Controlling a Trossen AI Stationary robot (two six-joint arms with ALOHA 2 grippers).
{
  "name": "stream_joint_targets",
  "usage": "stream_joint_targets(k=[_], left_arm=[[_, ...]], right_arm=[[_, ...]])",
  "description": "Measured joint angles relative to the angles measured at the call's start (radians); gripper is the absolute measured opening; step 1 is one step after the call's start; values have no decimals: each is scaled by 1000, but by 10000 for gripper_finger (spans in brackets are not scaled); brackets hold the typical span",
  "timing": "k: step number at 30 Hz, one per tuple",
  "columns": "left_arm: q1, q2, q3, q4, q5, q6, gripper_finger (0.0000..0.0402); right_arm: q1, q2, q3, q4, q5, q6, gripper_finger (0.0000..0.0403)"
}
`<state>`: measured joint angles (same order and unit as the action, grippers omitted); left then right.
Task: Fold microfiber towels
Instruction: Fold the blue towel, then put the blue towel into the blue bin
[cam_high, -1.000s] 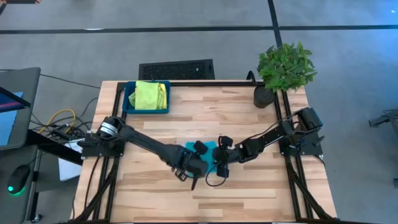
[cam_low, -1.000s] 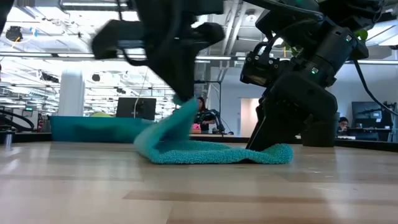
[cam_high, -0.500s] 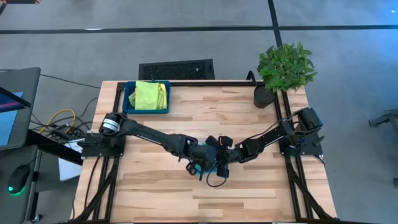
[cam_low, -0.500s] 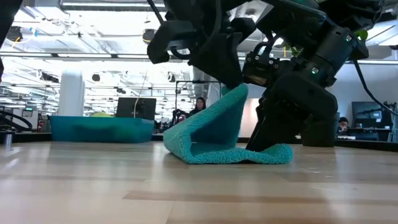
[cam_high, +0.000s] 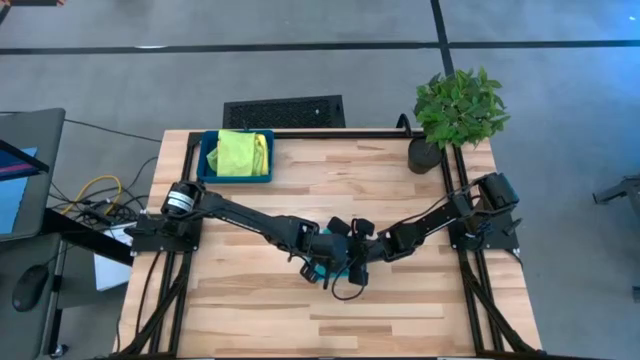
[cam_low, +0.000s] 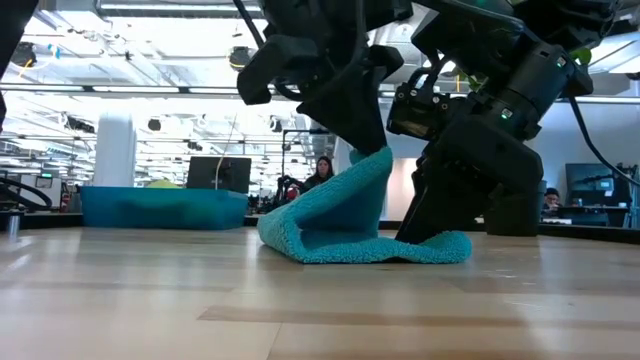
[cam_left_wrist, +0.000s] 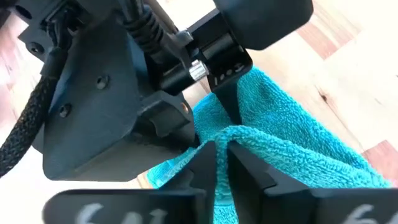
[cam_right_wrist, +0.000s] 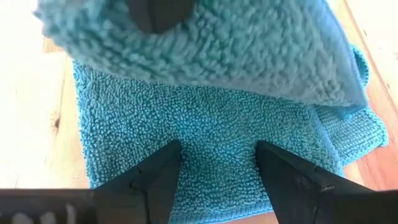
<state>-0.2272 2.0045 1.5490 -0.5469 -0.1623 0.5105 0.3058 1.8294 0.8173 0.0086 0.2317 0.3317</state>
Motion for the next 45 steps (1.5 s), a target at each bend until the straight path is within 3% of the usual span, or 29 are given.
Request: stream_joint_targets(k=[12, 20, 24, 32, 36, 45], left_arm=[[-1, 0, -1, 12, -18, -30, 142], [-8, -22, 0, -92, -61, -163, 155], [14, -59, 0, -212, -51, -276, 155], [66, -94, -6, -372, 76, -473, 155], [101, -93, -62, -355, 144, -471, 155], [263, -93, -94, -245, 412, -456, 155]], right_arm=[[8, -15, 0, 0, 0, -17, 240], [69, -117, -4, -57, -1, -61, 240], [99, -170, -4, -91, 71, -63, 240], [152, -263, -3, -107, 105, -63, 240], [184, -285, -2, -121, 144, -75, 240], [204, -286, -1, -139, 160, -78, 240]])
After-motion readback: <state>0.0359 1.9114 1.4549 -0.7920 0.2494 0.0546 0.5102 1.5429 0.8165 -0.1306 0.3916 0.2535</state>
